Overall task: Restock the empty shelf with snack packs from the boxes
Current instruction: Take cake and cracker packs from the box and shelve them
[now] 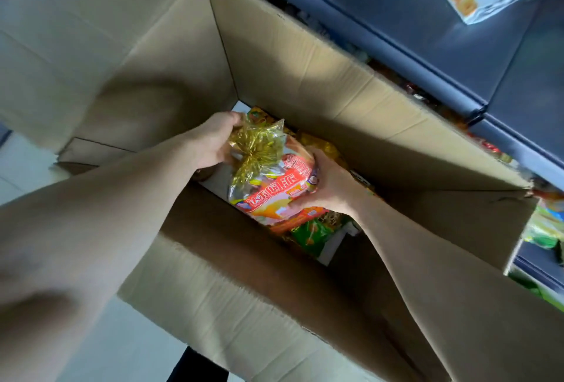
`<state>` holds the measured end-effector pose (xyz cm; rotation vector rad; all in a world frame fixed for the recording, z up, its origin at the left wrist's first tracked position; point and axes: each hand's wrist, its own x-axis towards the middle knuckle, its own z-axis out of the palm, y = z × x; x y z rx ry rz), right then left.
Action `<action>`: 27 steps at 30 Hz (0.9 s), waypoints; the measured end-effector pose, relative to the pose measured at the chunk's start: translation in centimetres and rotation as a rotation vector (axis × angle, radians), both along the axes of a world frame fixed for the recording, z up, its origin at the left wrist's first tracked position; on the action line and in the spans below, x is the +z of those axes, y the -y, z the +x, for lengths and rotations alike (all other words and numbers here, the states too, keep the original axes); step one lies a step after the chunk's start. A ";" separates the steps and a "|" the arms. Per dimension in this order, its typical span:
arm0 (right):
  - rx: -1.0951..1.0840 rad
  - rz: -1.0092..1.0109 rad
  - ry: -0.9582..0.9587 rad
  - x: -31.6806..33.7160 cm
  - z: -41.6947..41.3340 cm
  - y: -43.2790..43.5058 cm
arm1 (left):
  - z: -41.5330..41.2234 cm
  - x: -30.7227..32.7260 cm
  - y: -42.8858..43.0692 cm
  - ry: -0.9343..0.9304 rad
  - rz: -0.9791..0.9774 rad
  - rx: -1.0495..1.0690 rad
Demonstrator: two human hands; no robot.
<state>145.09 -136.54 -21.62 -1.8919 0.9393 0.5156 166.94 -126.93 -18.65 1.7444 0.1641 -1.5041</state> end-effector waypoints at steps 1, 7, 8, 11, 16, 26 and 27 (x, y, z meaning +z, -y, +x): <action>-0.004 0.018 -0.017 0.4 -0.1 -0.2 | -0.1 0.1 0.0 0.001 -0.010 0.006; -0.281 -0.029 -0.081 -1.0 -0.7 -2.3 | 1.8 -2.1 -0.5 0.296 0.005 -0.202; -0.310 -0.061 -0.111 -1.7 -0.9 -2.4 | 2.6 -2.9 -1.1 0.409 0.067 -0.293; -0.405 -0.109 -0.165 -4.2 -1.8 -2.5 | 4.8 -6.1 -2.6 0.606 0.182 -0.485; -0.464 -0.103 -0.218 -8.0 -0.8 -3.3 | 6.0 -12.6 -3.4 0.692 0.432 -0.844; -0.795 0.050 -0.148 -14.0 1.8 -4.1 | 6.0 -22.1 -5.2 0.968 0.661 -1.229; -0.828 0.081 -0.132 -14.0 1.9 -4.1 | 6.1 -22.4 -5.4 0.968 0.663 -1.229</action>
